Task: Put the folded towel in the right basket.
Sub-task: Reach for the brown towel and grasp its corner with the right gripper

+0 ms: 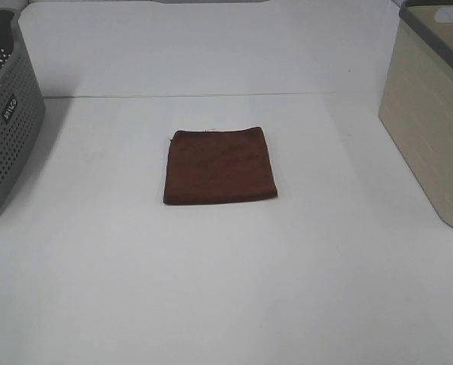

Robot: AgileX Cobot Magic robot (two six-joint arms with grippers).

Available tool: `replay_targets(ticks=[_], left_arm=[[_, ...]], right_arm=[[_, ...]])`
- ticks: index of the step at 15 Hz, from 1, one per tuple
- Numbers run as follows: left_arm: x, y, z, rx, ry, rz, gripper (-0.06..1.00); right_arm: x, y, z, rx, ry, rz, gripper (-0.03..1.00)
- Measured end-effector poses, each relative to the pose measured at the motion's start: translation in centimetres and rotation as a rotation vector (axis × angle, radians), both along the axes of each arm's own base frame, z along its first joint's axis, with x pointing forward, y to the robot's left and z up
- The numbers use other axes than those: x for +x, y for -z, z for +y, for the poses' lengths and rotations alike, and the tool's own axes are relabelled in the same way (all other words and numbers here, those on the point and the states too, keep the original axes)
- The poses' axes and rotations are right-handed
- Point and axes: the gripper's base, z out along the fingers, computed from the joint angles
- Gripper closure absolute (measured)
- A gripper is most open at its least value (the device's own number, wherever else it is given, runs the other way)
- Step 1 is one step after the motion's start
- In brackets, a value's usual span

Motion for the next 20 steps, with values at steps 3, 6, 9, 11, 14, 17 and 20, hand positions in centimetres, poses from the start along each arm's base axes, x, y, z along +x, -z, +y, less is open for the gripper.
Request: replay_targets(ticks=[3,6,9,11,14,17,20], left_arm=[[0.0,0.0,0.0,0.0,0.0,0.0,0.07],[0.0,0.0,0.0,0.0,0.0,0.0,0.07],[0.0,0.0,0.0,0.0,0.0,0.0,0.07],[0.0,0.0,0.0,0.0,0.0,0.0,0.07],[0.0,0.0,0.0,0.0,0.0,0.0,0.07],[0.0,0.0,0.0,0.0,0.0,0.0,0.07],[0.0,0.0,0.0,0.0,0.0,0.0,0.07]], right_arm=[[0.0,0.0,0.0,0.0,0.0,0.0,0.25],[0.0,0.0,0.0,0.0,0.0,0.0,0.25],[0.0,0.0,0.0,0.0,0.0,0.0,0.25],[0.0,0.0,0.0,0.0,0.0,0.0,0.25],[0.0,0.0,0.0,0.0,0.0,0.0,0.25],[0.0,0.0,0.0,0.0,0.0,0.0,0.25],[0.0,0.0,0.0,0.0,0.0,0.0,0.25]])
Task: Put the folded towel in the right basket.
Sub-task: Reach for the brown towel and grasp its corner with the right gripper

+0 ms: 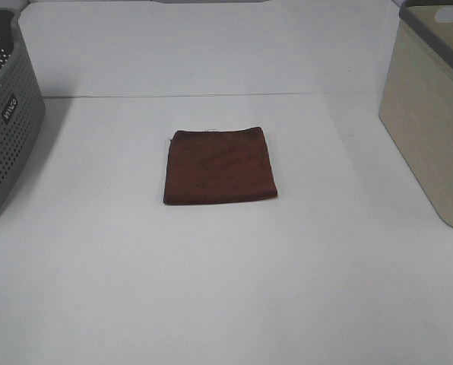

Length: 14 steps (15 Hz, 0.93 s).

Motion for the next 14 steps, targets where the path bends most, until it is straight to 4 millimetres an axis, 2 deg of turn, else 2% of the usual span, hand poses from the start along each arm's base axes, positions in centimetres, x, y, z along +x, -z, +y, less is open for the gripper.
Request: replay_targets(ticks=[14], left_arm=[[0.0,0.0,0.0,0.0,0.0,0.0,0.07]], right_arm=[[0.0,0.0,0.0,0.0,0.0,0.0,0.25]])
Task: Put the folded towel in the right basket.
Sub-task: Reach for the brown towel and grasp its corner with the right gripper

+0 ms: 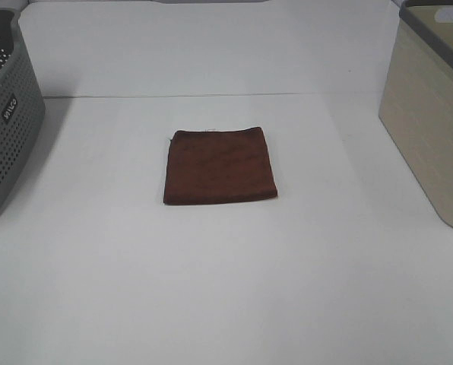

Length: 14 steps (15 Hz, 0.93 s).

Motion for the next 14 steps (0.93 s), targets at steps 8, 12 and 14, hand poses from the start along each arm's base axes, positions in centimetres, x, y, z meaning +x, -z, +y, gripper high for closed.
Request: replay_targets(ticks=[8,12,14], left_arm=[[0.0,0.0,0.0,0.0,0.0,0.0,0.07],[0.0,0.0,0.0,0.0,0.0,0.0,0.07],[0.0,0.0,0.0,0.0,0.0,0.0,0.07]], right_arm=[[0.0,0.0,0.0,0.0,0.0,0.0,0.25],[0.0,0.0,0.0,0.0,0.0,0.0,0.25],[0.0,0.0,0.0,0.0,0.0,0.0,0.25]])
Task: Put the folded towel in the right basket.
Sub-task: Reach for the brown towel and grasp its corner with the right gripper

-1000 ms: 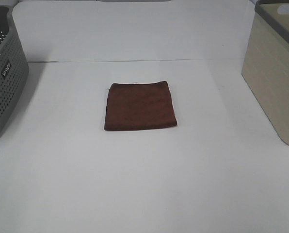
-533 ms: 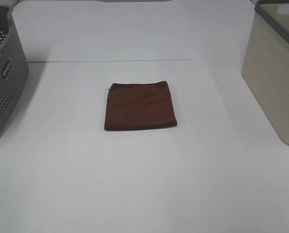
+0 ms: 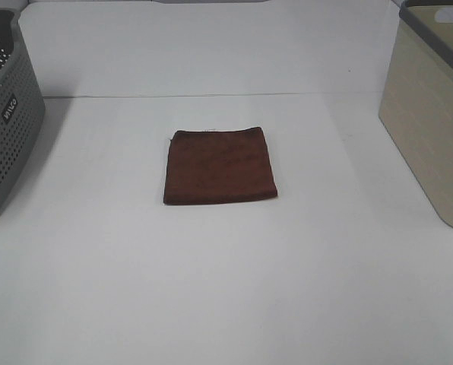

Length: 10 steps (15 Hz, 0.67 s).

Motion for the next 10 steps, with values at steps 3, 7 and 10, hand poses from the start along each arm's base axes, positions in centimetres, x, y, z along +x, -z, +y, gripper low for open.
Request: replay_targets(ticks=[3,7,10], left_arm=[[0.0,0.0,0.0,0.0,0.0,0.0,0.07],[0.0,0.0,0.0,0.0,0.0,0.0,0.07],[0.0,0.0,0.0,0.0,0.0,0.0,0.07]], right_arm=[[0.0,0.0,0.0,0.0,0.0,0.0,0.25],[1.4,-1.7,0.0,0.006,-0.002,-0.076,0.25],[5.7,-3.4,0.3,0.052,-0.021,-0.097,0.25]])
